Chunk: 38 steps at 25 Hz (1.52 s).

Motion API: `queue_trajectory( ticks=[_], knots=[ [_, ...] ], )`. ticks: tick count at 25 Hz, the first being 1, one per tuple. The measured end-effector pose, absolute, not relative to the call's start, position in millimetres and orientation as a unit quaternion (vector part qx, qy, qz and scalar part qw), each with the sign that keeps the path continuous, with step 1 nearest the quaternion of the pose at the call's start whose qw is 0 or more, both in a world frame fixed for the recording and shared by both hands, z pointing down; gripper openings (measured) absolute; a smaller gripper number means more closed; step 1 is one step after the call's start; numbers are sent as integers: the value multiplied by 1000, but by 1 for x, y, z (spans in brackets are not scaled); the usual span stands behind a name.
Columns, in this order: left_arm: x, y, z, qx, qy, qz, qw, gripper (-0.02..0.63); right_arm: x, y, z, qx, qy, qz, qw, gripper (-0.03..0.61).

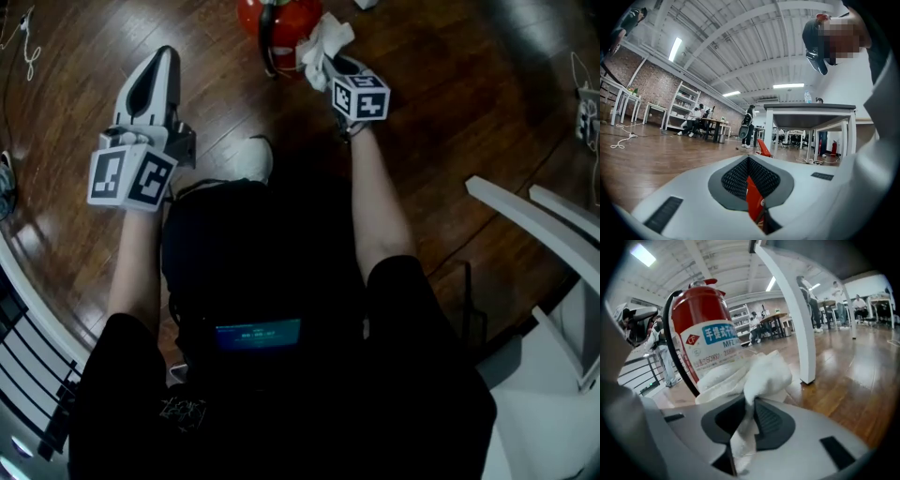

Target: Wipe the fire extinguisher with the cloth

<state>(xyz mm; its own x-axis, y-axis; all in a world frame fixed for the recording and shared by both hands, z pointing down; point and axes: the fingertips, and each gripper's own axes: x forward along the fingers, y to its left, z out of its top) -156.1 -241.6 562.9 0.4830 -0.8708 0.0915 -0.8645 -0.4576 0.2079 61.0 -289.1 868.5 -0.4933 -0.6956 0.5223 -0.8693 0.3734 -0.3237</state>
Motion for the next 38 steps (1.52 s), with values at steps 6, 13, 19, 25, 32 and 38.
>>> queue_trajectory(
  ticks=[6, 13, 19, 25, 32, 38],
  knots=[
    [-155, -234, 561, 854, -507, -25, 112, 0, 76, -269, 686, 498, -852, 159, -24, 72],
    [-159, -231, 556, 852, -511, -28, 107, 0, 18, -260, 622, 476, -877, 68, -13, 72],
    [-168, -229, 557, 844, -524, -23, 107, 0, 11, -252, 697, 477, -871, 100, 54, 71],
    [-169, -224, 562, 846, -522, -16, 105, 0, 8, -254, 805, 454, -865, 169, 132, 71],
    [-162, -220, 563, 848, -519, -20, 106, 2, 39, -250, 776, 460, -863, 194, 75, 71],
    [-161, -227, 558, 845, -523, -29, 104, 2, 76, -295, 641, 480, -873, 87, -11, 71]
  ],
)
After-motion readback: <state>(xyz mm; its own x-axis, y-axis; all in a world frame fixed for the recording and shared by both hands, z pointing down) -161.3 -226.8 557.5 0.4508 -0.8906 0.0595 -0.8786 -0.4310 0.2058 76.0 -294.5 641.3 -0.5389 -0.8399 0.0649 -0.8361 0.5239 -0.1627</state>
